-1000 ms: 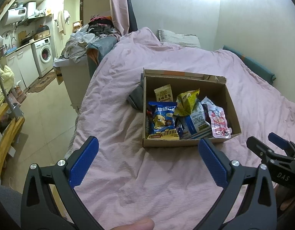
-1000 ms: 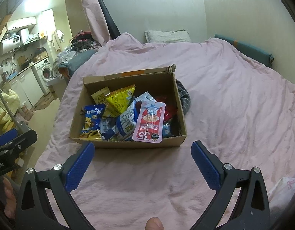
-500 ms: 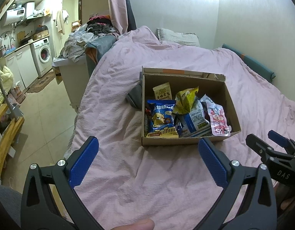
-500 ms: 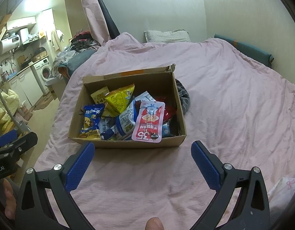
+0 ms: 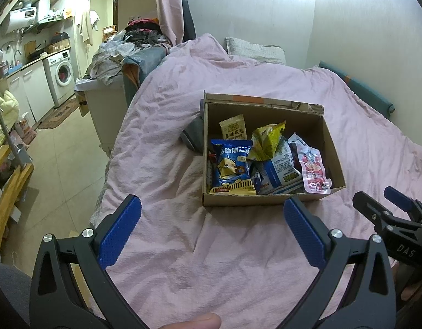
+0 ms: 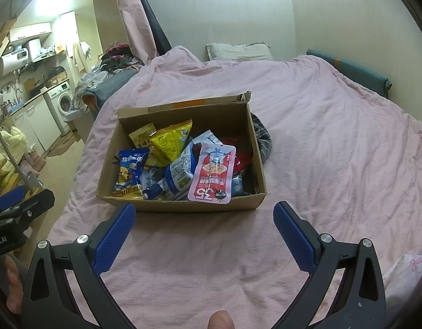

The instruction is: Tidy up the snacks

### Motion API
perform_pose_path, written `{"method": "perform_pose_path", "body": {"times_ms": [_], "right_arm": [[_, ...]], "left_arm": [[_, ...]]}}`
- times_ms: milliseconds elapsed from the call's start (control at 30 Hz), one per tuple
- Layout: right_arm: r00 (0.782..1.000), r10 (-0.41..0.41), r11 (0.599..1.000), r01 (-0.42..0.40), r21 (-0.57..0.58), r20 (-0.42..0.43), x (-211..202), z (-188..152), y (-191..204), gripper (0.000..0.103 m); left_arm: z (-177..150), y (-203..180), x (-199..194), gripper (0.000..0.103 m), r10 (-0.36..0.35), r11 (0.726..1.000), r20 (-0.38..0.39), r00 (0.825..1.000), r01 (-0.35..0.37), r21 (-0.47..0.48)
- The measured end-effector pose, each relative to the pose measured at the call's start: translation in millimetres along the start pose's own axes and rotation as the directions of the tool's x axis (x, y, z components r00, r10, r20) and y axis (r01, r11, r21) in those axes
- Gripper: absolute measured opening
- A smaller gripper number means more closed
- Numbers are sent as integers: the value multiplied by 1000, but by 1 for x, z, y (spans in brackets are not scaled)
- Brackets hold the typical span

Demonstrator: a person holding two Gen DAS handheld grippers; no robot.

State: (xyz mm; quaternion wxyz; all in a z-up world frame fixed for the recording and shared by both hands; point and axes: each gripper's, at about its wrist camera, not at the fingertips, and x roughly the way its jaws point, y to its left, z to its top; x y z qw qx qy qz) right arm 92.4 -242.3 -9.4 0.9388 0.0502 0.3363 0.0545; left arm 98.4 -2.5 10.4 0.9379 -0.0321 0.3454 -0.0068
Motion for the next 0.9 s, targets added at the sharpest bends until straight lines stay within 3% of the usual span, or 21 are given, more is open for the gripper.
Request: {"method": "perform_pose_path", "body": {"times_ms": [900], "right_arm": [[1000, -1, 1000, 1, 7, 21, -5, 2, -1, 103]], "left_arm": [[-2, 4, 3, 103, -8, 1000, -7, 1000, 8, -6]]}}
